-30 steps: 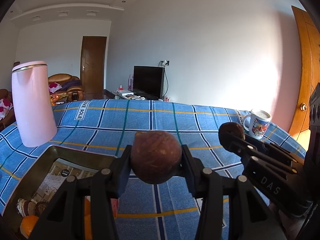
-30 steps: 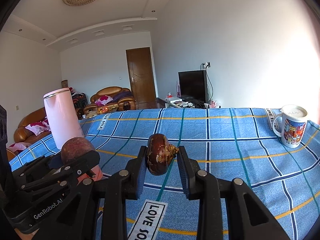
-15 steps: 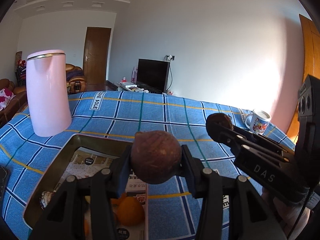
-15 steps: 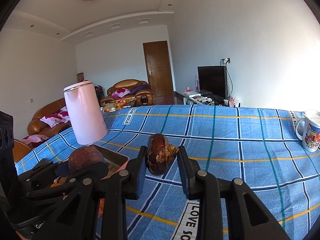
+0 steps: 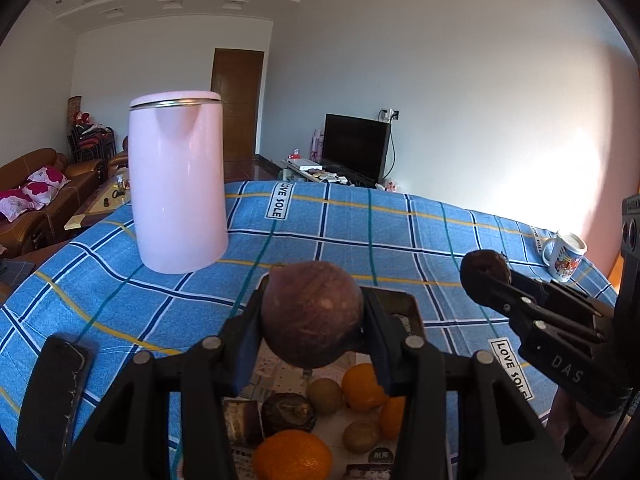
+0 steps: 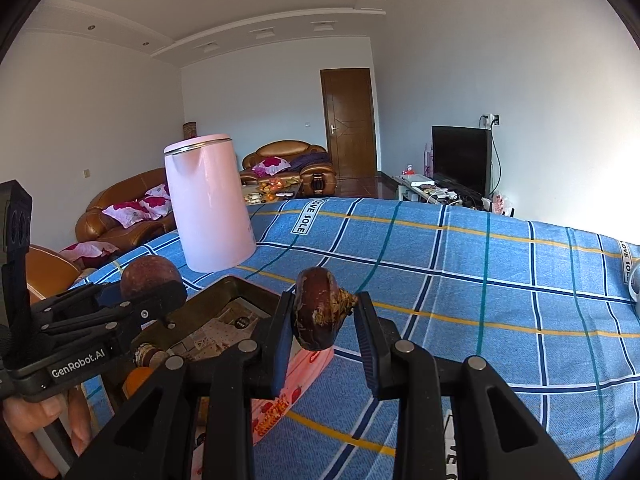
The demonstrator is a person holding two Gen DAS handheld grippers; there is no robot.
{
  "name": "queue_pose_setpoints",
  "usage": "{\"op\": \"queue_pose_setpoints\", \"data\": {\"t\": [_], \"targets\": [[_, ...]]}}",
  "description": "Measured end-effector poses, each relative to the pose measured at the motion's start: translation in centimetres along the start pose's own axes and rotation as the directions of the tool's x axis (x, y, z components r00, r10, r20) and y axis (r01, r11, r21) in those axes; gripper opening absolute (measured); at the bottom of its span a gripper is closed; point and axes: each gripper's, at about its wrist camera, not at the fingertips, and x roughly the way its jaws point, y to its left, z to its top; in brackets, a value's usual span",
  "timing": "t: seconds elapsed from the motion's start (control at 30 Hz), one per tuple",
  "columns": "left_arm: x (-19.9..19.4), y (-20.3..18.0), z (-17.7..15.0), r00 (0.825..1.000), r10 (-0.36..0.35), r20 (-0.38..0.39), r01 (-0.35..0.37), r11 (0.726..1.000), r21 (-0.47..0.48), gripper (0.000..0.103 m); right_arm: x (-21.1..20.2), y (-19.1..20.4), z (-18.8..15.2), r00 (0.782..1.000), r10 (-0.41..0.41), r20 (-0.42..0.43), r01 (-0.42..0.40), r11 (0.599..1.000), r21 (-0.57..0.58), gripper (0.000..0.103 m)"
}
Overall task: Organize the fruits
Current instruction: 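Carry the purple and brown fruits into the pink tin and open both tools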
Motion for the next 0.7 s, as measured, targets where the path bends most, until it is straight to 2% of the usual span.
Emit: {"op": "queue_pose_setpoints", "data": {"t": [0.33, 0.7], "targets": [[1.2, 1.4, -0.2, 0.998, 0.037, -0.058, -0.035, 0.999, 0.032, 0.049, 3.3, 3.3, -0.7, 0.996, 0.026, -0.089, -0.032, 0.997, -0.073, 0.032], [2.4, 2.5, -0.8, 0.991, 0.054, -0.123, -0.05, 0.998, 0.034, 0.049, 6.4, 4.5, -1.8, 0.976, 0.01, -0.215, -0.033, 0.994, -0.104, 0.032]]}}
